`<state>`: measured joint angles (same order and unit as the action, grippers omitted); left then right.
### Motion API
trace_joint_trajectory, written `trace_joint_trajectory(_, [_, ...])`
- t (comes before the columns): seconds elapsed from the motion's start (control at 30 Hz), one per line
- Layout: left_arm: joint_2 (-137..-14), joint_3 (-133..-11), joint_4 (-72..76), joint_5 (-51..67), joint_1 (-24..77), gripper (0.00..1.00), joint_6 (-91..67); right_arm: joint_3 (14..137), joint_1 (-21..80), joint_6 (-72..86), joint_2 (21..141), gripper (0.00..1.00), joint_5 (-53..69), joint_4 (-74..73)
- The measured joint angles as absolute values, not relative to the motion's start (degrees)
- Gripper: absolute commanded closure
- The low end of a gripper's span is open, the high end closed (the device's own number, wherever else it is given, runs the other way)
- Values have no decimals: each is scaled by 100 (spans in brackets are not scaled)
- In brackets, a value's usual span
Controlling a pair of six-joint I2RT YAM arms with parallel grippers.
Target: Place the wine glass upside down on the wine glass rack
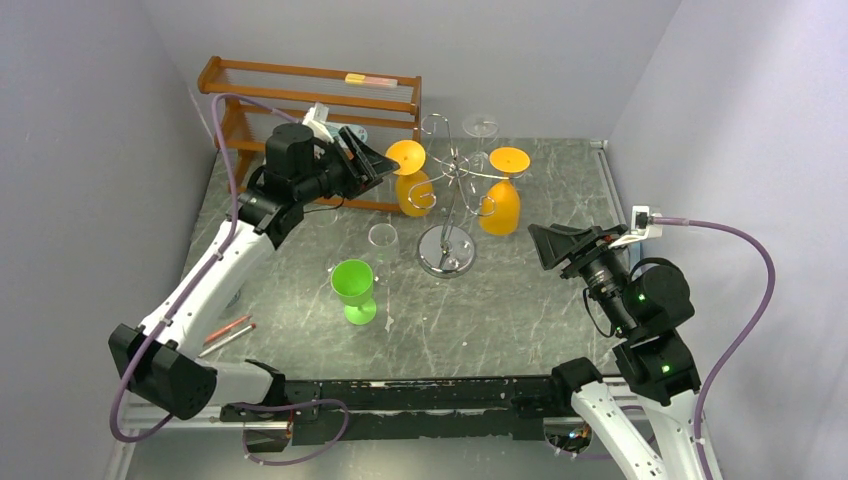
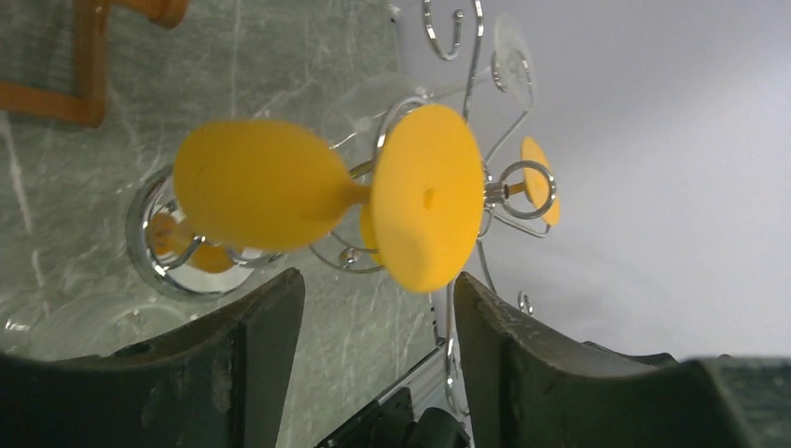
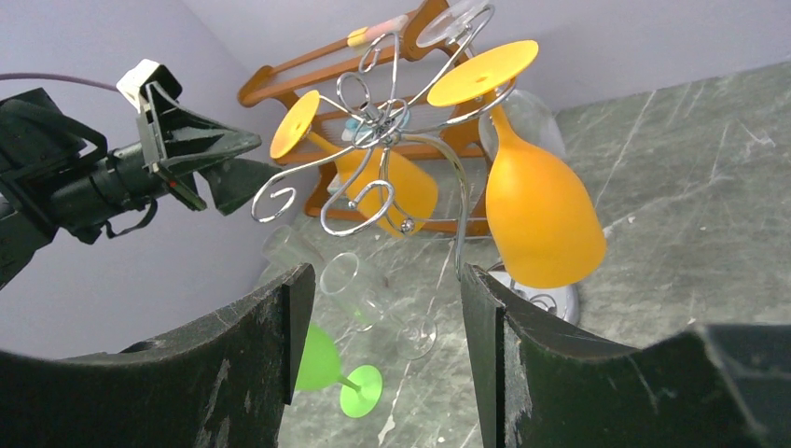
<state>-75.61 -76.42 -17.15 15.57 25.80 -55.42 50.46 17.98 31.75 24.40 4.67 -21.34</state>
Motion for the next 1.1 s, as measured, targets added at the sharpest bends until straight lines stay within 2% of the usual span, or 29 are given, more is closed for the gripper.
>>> trace_joint_trajectory(0.13, [-7373, -7651, -2174, 1448, 2488, 20, -5312, 5061, 1798, 3201, 2456, 37, 443, -2204])
trace_joint_trajectory(0.3, [-6997, -7996, -3089, 937, 2416, 15, -4604, 5240, 1798, 3262, 2561, 37, 274, -2475])
trace_joint_trajectory(0.5, [-6392, -8246, -3780, 333, 2408, 16, -3212, 5356, 1798, 3435, 2685, 37, 32, -2611])
trace_joint_trajectory(0.63, [-6423, -8232, -4193, -1, 2408, 22, -2517, 5415, 1798, 3500, 2915, 37, -62, -2659])
trace_joint_trajectory(0.83, [-6777, -7743, -4423, -333, 2408, 35, -2117, 5487, 1798, 3575, 3291, 38, -134, -2834])
trace_joint_trajectory(1.1, [-7345, -7411, -4364, -593, 2408, 36, -1988, 5489, 1798, 3660, 3426, 39, -183, -2884])
